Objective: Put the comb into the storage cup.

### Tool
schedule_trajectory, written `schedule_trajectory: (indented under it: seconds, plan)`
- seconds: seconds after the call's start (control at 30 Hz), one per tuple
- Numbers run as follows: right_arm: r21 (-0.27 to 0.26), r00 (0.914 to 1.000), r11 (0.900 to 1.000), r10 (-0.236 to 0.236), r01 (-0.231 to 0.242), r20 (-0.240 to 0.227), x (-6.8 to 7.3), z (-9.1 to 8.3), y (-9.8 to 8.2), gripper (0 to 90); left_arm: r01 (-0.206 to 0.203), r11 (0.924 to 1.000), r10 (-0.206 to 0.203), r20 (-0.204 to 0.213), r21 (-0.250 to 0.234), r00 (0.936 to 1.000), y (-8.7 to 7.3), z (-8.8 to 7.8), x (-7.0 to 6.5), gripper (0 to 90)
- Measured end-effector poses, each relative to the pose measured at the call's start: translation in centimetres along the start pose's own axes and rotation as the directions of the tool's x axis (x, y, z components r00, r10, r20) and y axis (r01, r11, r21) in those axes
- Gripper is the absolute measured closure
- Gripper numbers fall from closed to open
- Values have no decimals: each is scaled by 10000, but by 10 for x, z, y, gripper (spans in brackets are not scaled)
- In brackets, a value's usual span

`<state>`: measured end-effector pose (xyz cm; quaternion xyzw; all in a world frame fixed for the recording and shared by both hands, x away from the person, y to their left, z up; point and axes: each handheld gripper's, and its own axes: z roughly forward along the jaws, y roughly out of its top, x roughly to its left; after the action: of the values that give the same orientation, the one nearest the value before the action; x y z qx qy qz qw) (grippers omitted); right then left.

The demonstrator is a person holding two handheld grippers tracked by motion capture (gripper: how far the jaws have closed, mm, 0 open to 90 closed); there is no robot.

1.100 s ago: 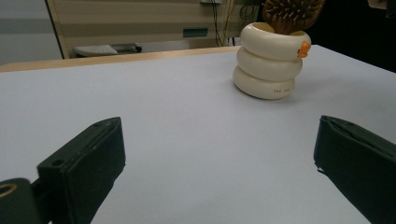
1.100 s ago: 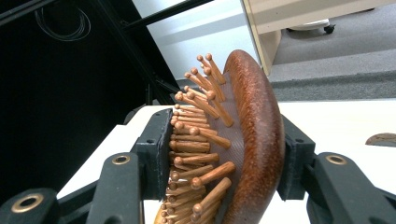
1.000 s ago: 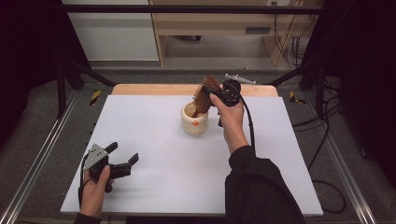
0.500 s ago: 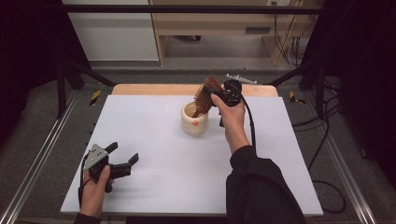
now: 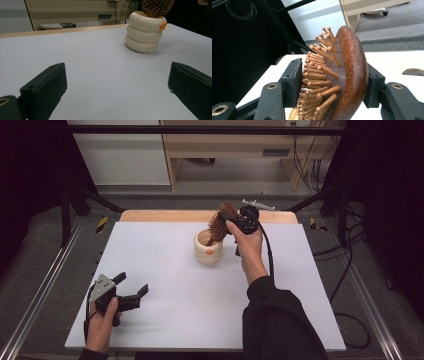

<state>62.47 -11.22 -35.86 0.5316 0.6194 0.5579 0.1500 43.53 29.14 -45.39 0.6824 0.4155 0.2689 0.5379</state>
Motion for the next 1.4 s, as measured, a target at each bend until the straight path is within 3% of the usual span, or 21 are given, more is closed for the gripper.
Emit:
schedule_trajectory:
  seconds: [1.4]
  plan:
    - [25, 9999, 9999, -99, 99, -19, 3, 2, -2, 322, 12, 10000, -12, 31, 11, 10000, 0, 0, 0, 22]
